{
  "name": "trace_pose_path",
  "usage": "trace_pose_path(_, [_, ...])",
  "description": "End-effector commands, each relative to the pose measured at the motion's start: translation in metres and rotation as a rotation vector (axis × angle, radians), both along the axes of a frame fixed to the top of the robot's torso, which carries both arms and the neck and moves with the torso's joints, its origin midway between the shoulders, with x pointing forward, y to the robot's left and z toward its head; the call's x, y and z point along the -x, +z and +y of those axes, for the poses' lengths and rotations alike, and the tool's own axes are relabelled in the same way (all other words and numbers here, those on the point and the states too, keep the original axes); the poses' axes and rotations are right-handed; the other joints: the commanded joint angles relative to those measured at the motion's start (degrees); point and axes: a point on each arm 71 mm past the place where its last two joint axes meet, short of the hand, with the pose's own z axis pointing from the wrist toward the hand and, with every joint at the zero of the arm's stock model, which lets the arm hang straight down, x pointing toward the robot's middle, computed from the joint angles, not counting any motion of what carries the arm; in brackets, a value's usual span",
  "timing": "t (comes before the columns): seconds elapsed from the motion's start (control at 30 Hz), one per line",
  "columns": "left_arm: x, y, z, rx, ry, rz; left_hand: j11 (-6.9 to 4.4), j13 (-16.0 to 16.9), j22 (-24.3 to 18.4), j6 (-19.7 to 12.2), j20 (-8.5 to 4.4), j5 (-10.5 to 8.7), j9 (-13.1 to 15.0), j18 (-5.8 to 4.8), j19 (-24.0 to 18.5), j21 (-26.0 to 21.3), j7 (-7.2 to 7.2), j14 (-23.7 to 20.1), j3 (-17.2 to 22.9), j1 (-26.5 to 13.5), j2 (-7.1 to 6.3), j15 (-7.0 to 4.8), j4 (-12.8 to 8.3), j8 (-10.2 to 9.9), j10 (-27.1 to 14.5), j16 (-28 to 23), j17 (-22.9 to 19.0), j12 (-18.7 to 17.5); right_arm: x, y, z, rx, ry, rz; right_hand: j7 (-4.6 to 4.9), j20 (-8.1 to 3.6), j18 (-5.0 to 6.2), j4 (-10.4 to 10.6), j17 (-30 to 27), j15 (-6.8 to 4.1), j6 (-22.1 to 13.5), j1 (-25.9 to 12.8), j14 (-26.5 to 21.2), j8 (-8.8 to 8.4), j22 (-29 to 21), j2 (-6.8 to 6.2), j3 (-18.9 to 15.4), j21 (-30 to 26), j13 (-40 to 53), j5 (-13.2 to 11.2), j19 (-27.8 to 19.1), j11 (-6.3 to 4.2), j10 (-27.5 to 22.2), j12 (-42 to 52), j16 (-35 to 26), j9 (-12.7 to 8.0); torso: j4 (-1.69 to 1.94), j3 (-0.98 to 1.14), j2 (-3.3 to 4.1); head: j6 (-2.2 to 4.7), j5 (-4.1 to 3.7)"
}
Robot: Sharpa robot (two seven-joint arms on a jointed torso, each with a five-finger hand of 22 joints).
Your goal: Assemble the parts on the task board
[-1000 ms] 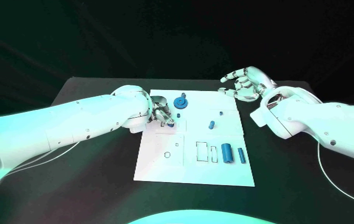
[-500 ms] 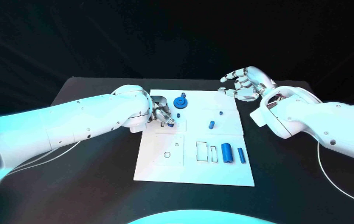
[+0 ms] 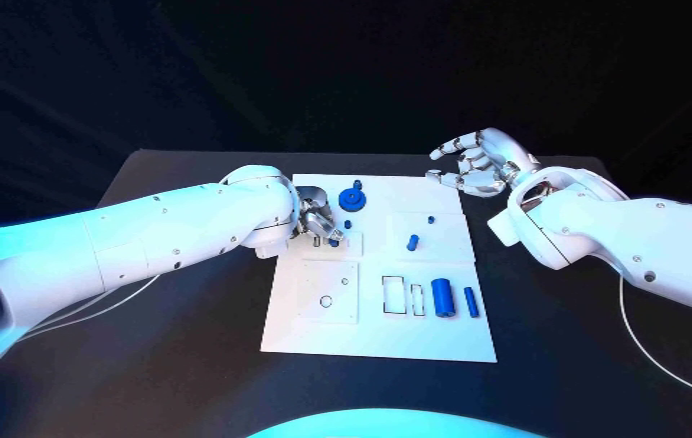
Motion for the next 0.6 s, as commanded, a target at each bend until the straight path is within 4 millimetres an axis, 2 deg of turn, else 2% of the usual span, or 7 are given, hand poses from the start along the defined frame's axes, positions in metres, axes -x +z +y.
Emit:
trace_pose_path(0.03, [0.0025, -0.0036, -0.0032, 0.001, -0.010, 0.025, -0.05, -0.04, 0.08, 0.78, -0.08, -0.33, -0.15, -0.67, 0.48, 0.16, -0.97, 6.06, 7.05, -0.95, -0.17, -0.56, -7.78, -0.22, 0.10, 0.21, 15.08, -0.03, 0.0007, 0.0007, 0.0011, 0.002, 0.014, -0.010, -0.18, -0.17, 0.36, -0.03, 12.53, 0.25, 0.38, -0.61, 5.31, 0.10, 5.53, -0.06, 0.30, -0.14, 0.49, 0.23, -0.36, -0.19, 0.09, 0.00, -0.19, -0.07, 0.01, 0.02, -0.01, -0.03, -0.09])
trace_pose_path(0.13, [0.0024, -0.0037, -0.0035, 0.000, -0.011, 0.026, -0.10, -0.03, 0.07, 0.86, -0.13, -0.47, -0.23, -0.67, 0.48, 0.13, -1.05, 6.06, 6.03, -1.20, -0.24, -0.61, -7.44, -0.34, 0.09, 0.21, 15.08, -0.09, 0.0007, 0.0007, 0.0010, 0.002, 0.014, -0.010, -0.18, -0.17, 0.36, -0.03, 12.53, 0.25, 0.38, -0.61, 5.31, 0.10, 5.53, -0.06, 0.30, -0.14, 0.49, 0.23, -0.36, -0.19, 0.09, 0.00, -0.19, -0.07, 0.04, 0.02, -0.03, -0.17, -0.13])
trace_pose_path(0.3, [0.0019, -0.0039, -0.0037, -0.001, -0.011, 0.026, -0.31, 0.26, 0.16, 1.54, -0.30, -1.21, -0.63, -0.69, 0.55, 0.06, -1.34, 6.06, 0.38, -2.20, -0.45, -0.79, -5.22, -0.86, 0.08, 0.21, 15.08, -0.13, 0.0007, 0.0006, 0.0008, 0.004, 0.014, -0.010, -0.18, -0.18, 0.36, -0.01, 12.55, 0.24, 0.38, -0.74, 5.32, 0.10, 5.54, -0.10, 0.41, -0.14, 0.47, 0.29, -0.34, -0.20, 0.08, 0.00, -0.19, -0.10, 0.08, -0.01, -0.02, -0.18, -0.18])
trace_pose_path(0.6, [0.0006, -0.0041, -0.0013, -0.003, -0.003, 0.022, -0.33, 0.38, 0.24, 2.08, -0.39, -1.59, -0.98, -0.71, 0.61, 0.01, -1.38, 6.06, -4.40, -2.81, -0.62, -0.83, -2.40, -1.32, -0.02, 0.21, 15.08, -0.26, 0.0006, 0.0006, 0.0006, 0.005, 0.013, -0.011, -0.19, -0.19, 0.37, -0.04, 12.56, 0.23, 0.38, -0.75, 5.32, 0.09, 5.51, -0.15, 0.43, -0.19, 0.48, 0.28, -0.37, -0.20, 0.10, 0.01, -0.18, -0.11, 0.08, 0.00, -0.06, -0.17, -0.16])
